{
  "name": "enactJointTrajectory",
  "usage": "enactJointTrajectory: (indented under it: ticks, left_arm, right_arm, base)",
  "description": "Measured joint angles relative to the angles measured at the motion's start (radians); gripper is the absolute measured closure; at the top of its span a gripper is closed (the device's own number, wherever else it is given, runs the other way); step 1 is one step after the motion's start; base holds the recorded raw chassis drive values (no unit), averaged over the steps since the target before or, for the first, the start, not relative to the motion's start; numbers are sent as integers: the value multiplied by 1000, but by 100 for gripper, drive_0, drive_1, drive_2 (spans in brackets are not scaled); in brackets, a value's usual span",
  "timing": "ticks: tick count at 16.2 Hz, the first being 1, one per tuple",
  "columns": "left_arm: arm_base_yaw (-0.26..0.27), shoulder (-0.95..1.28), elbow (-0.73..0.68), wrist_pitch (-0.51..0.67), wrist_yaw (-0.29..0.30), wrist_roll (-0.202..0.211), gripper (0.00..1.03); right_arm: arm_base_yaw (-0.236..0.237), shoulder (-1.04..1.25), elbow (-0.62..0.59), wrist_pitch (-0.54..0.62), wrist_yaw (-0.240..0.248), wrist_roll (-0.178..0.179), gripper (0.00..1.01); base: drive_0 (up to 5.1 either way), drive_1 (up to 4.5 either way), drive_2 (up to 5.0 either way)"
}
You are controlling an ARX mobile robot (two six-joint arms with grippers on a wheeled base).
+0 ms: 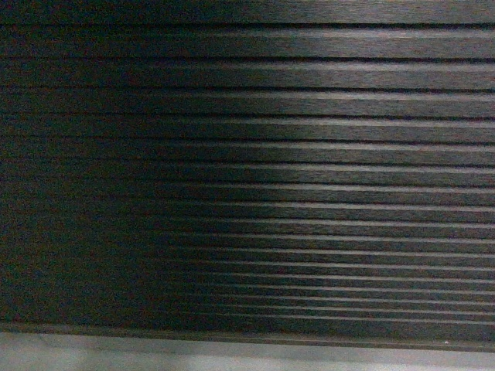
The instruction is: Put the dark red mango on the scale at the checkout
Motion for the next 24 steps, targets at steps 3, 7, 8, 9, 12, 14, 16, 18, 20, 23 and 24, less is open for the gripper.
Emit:
enactJointTrajectory:
  ticks: [3, 7, 8, 9, 12, 14, 16, 18, 20, 23, 24]
  left_arm:
    - [0, 0, 0, 1, 0, 0, 5]
    - [0, 0, 0, 1, 0, 0, 5]
    - [0, 0, 0, 0, 0, 0, 5]
    - [0, 0, 0, -2, 0, 0, 5]
    - [0, 0, 0, 0, 1, 0, 5]
    - [0, 0, 0, 1, 0, 1, 5]
    - [0, 0, 0, 1, 0, 1, 5]
    - [0, 0, 0, 1, 0, 1, 5]
    - [0, 0, 0, 1, -1, 0, 5]
    - [0, 0, 0, 1, 0, 1, 5]
    - [0, 0, 0, 1, -1, 0, 5]
  right_arm:
    - [0, 0, 0, 0, 0, 0, 3]
    - [0, 0, 0, 0, 0, 0, 3]
    - [0, 0, 0, -1, 0, 0, 3]
    - [0, 0, 0, -3, 0, 0, 3]
    - [0, 0, 0, -1, 1, 0, 3]
    - [0, 0, 0, 0, -2, -2, 3]
    - [0, 0, 0, 0, 0, 0, 3]
    - [0, 0, 0, 1, 1, 1, 3]
    - [0, 0, 0, 0, 0, 0, 3]
    - [0, 0, 0, 0, 1, 1, 3]
    - [0, 0, 0, 1, 0, -1, 3]
  base:
    - [14, 440, -412]
    - [14, 440, -412]
    - [14, 440, -412]
    - [14, 440, -412]
    - [14, 440, -412]
    - [14, 440, -412]
    - [0, 0, 0]
    - [0, 0, 0]
    - [0, 0, 0]
    - [0, 0, 0]
    - [0, 0, 0]
